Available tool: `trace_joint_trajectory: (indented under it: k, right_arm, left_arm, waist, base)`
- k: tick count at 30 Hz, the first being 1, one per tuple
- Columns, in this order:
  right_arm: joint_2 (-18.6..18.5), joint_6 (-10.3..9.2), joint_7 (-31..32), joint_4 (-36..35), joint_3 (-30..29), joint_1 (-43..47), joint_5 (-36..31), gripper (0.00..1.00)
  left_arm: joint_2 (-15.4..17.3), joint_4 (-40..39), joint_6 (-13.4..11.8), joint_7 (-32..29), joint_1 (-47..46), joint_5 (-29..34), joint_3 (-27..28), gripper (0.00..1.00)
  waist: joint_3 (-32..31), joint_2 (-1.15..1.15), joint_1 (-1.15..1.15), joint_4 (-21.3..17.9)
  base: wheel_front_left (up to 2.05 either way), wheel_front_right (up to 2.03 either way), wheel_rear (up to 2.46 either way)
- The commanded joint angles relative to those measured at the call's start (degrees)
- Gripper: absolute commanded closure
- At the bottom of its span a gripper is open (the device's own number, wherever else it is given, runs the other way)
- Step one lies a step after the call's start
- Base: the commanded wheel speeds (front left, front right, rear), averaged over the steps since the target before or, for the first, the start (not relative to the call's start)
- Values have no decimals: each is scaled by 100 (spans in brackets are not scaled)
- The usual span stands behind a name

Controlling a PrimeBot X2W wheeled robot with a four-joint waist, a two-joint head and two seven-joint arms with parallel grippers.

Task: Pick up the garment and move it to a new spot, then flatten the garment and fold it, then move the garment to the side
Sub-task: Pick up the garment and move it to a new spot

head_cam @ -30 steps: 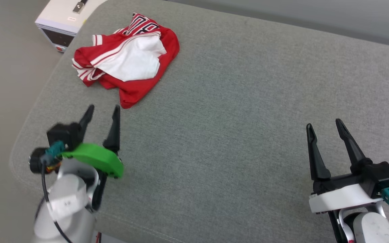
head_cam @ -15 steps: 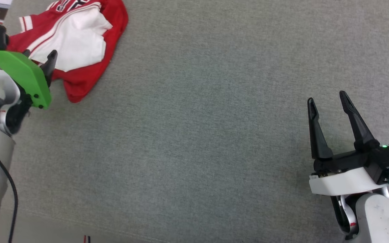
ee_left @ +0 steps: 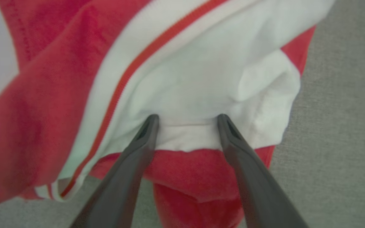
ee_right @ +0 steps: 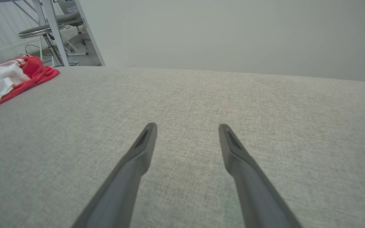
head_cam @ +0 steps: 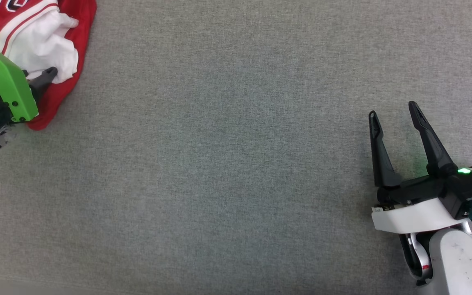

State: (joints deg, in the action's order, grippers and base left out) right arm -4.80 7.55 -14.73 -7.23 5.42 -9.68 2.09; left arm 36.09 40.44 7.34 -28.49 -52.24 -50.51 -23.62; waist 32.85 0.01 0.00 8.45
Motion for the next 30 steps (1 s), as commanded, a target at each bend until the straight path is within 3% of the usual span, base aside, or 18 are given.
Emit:
trace_joint_trajectory:
  k: [1,10,16,24,30]
  right_arm:
    - [3,-6,-27,-4,-1,-119,-39,0]
    - [48,-6,-27,144,-47,-59,-13,0]
    - [109,-6,-27,289,-126,131,76,0]
    - [179,-6,-27,419,-369,377,164,0]
    - [189,-6,-27,460,-487,539,347,0]
  left_arm:
    - [-28,79,14,-112,16,-94,-107,100]
    - [19,22,2,625,165,-173,-75,100]
    - [28,-289,-250,1407,273,-45,104,100]
    - [248,-1604,-490,1665,543,103,157,100]
    - [63,-2649,-945,1699,694,273,50,100]
  waist:
    - [7,-1,0,-29]
    - [-539,-1,0,10]
    - [-1189,-1,0,41]
    - [-1967,-1,0,-18]
    - [-2436,-1,0,-198]
  base:
    - [0,0,0]
    - [0,0,0]
    - [0,0,0]
    - [0,0,0]
    - [0,0,0]
